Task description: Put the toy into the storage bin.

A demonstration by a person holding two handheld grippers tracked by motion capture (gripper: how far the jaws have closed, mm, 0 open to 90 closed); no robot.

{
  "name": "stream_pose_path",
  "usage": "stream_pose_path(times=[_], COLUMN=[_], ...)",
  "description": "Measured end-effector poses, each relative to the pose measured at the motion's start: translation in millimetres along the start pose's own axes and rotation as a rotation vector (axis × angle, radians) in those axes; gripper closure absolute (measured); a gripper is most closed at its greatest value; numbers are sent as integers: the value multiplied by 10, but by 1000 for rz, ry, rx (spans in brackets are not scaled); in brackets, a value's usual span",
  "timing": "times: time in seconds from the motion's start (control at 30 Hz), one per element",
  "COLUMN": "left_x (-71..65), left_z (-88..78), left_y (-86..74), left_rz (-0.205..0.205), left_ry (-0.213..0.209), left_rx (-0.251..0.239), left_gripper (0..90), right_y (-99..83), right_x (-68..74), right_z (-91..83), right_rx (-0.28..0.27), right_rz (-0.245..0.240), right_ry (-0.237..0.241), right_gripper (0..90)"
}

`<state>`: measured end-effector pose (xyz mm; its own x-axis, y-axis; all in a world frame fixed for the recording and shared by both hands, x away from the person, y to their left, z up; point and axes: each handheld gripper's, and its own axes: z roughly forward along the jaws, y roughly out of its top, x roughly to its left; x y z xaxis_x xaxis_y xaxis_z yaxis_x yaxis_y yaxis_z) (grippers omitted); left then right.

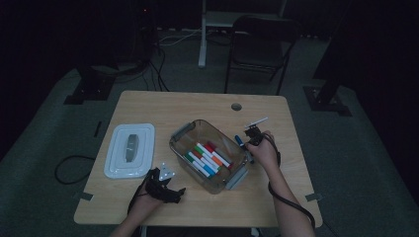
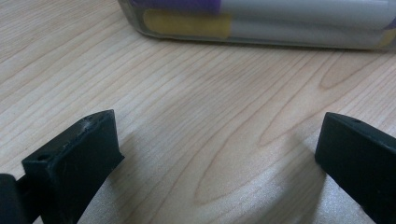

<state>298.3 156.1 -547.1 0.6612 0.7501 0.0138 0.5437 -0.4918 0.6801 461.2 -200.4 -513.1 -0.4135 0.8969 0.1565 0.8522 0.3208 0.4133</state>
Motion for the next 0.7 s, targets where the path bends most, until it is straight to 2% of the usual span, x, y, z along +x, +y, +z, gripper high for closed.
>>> stream_pose_path(times=[0.07, 0.1, 0.13, 0.17, 0.2, 0.23, 0.27, 0.3, 0.33, 0.37, 0.43, 0.47, 0.5, 0.63, 0.67, 0.7], left_x=[0, 0, 0, 0, 0, 0, 0, 0, 0, 0, 0, 0, 0, -1, -1, -1], left_z=[0, 0, 0, 0, 0, 0, 0, 0, 0, 0, 0, 0, 0, 1, 1, 1], left_y=[0, 0, 0, 0, 0, 0, 0, 0, 0, 0, 0, 0, 0, 0, 0, 0], left_rz=[0, 0, 0, 0, 0, 0, 0, 0, 0, 0, 0, 0, 0, -1, -1, -1], left_ry=[0, 0, 0, 0, 0, 0, 0, 0, 0, 0, 0, 0, 0, 1, 1, 1], left_rx=[0, 0, 0, 0, 0, 0, 0, 0, 0, 0, 0, 0, 0, -3, -2, -2], left_gripper=[6, 6, 6, 6, 6, 6, 6, 6, 6, 6, 6, 6, 6, 6, 6, 6], right_y=[-2, -2, 0, 0, 7, 7, 17, 17, 27, 27, 37, 45, 45, 71, 87, 87], right_x=[-22, -22, -48, -48, -67, -67, -82, -82, -83, -83, -62, -36, -36, 96, 197, 197], right_z=[-29, -29, -104, -104, -216, -216, -361, -361, -531, -531, -737, -894, -894, -1205, -1324, -1324], right_rx=[-7, -7, -23, -23, -51, -51, -84, -84, -120, -120, -162, -196, -196, -245, -267, -267], right_rz=[37, 37, 72, 72, 89, 89, 99, 99, 100, 100, 98, 91, 91, 51, 23, 23], right_ry=[15, 15, 48, 48, 62, 62, 73, 73, 82, 82, 93, 115, 115, 175, 225, 225], right_gripper=[768, 768, 769, 769, 769, 769, 769, 769, 769, 769, 769, 769, 769, 769, 769, 769])
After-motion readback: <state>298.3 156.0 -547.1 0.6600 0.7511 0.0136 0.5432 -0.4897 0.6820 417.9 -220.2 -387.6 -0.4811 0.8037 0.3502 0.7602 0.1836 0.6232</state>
